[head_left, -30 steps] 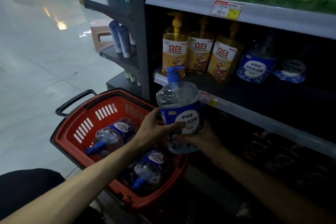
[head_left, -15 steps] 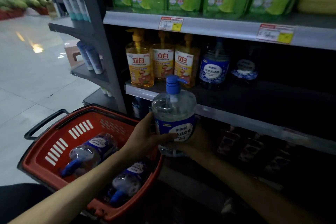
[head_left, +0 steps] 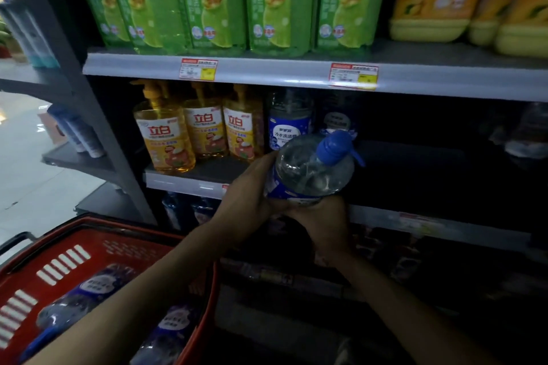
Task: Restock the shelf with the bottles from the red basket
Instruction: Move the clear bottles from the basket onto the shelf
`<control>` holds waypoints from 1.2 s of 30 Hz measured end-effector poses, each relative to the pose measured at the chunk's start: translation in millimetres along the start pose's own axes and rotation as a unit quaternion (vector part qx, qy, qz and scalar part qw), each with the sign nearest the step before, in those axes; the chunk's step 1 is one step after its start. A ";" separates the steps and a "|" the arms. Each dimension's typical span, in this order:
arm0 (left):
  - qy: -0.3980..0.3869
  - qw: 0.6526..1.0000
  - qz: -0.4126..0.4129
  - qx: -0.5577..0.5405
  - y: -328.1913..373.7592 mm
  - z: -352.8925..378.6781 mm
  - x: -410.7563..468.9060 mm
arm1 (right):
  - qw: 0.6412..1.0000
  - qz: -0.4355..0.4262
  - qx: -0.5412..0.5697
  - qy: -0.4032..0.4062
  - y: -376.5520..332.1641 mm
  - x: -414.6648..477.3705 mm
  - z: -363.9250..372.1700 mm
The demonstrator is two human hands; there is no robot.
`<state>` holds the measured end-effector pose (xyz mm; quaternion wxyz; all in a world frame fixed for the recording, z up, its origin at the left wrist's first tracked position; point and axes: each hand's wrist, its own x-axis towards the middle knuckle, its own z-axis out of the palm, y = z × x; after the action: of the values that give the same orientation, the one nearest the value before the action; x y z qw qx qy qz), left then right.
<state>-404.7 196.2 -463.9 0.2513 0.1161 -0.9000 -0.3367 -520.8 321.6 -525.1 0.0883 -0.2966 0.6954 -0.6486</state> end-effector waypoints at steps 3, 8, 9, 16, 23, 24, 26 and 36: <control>0.018 0.999 0.026 -0.022 -1.6 22.4 31.3 | 0.998 -0.023 0.000 0.061 15.7 23.2 -10.9; 0.067 0.996 0.034 -0.053 -16.8 62.8 66.4 | 0.996 0.013 -0.021 0.091 24.3 58.2 -33.2; 0.075 0.994 0.031 -0.070 -18.4 69.9 72.3 | 0.995 0.012 -0.031 0.095 26.8 65.5 -38.0; 0.112 0.973 -0.013 -0.201 -13.0 106.1 111.8 | 0.992 0.060 -0.059 0.093 31.8 115.3 -64.1; 0.114 0.968 -0.075 -0.213 -29.0 120.3 150.3 | 0.986 0.096 -0.048 0.124 40.2 146.7 -56.7; 0.117 0.965 -0.087 -0.217 -30.7 120.8 154.6 | 0.986 0.097 -0.048 0.130 41.3 150.0 -55.0; 0.120 0.963 -0.108 -0.216 -33.0 122.1 162.5 | 0.984 0.097 -0.045 0.140 44.8 156.5 -52.4; 0.152 0.966 -0.124 -0.168 -29.2 130.8 171.6 | 0.984 0.092 -0.070 0.133 52.8 170.4 -53.9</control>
<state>-618.2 181.1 -503.8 0.3572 0.2323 -0.7603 -0.4902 -701.7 276.7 -523.1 0.0336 -0.1476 0.7690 -0.6210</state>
